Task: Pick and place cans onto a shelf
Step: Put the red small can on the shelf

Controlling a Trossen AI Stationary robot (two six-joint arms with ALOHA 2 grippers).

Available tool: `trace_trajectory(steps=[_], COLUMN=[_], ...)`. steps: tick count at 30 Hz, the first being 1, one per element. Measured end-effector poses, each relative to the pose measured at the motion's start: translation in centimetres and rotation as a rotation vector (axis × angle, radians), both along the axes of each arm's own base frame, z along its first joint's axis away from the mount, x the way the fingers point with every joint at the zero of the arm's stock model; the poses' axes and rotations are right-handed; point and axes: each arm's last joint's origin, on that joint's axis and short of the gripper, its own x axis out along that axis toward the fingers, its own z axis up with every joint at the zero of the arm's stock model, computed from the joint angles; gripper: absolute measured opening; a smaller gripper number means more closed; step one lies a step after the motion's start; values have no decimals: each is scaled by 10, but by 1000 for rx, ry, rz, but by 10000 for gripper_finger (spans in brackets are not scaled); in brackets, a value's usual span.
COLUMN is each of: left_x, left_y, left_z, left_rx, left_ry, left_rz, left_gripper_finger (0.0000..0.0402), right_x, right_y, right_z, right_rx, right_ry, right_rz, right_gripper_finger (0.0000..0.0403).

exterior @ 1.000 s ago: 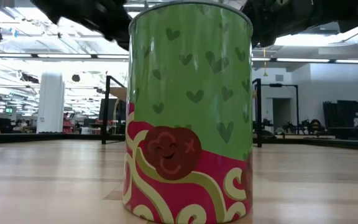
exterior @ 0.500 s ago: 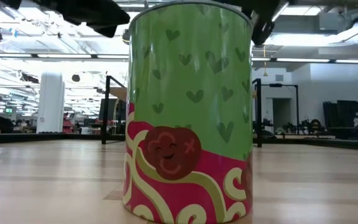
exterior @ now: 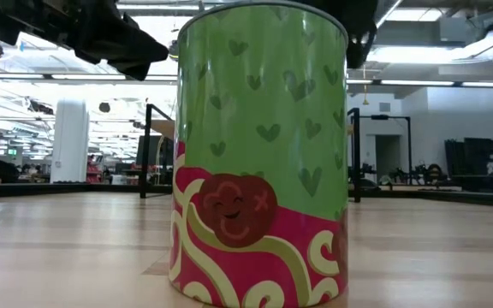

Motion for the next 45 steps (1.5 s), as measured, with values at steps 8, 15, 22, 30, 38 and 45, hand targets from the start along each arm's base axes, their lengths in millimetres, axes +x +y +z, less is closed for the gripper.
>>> trace_trajectory(steps=[8,15,22,30,38,45], left_x=[0,0,0,0,0,-2], left_y=[0,0,0,0,0,-6], left_z=[0,-1,-1,-1,-1,-1], left_rx=[5,7,6,3,1,2], left_ry=[1,10,10,9,10,10], left_rz=[-1,-1,-1,-1,-1,-28], left_gripper_finger=[0,0,0,0,0,0], right_x=[17,21,20,23,26,25], right_y=[5,2,-2,-1,1,9], right_z=[-9,-11,-14,-12,-4,3], right_rx=[-4,-22,-34,-38,-30,-31], right_ry=[147,168,185,149,113,84], right_rz=[-15,-31,-45,-24,-15,17], right_gripper_finger=[122,121,110,108,108,108])
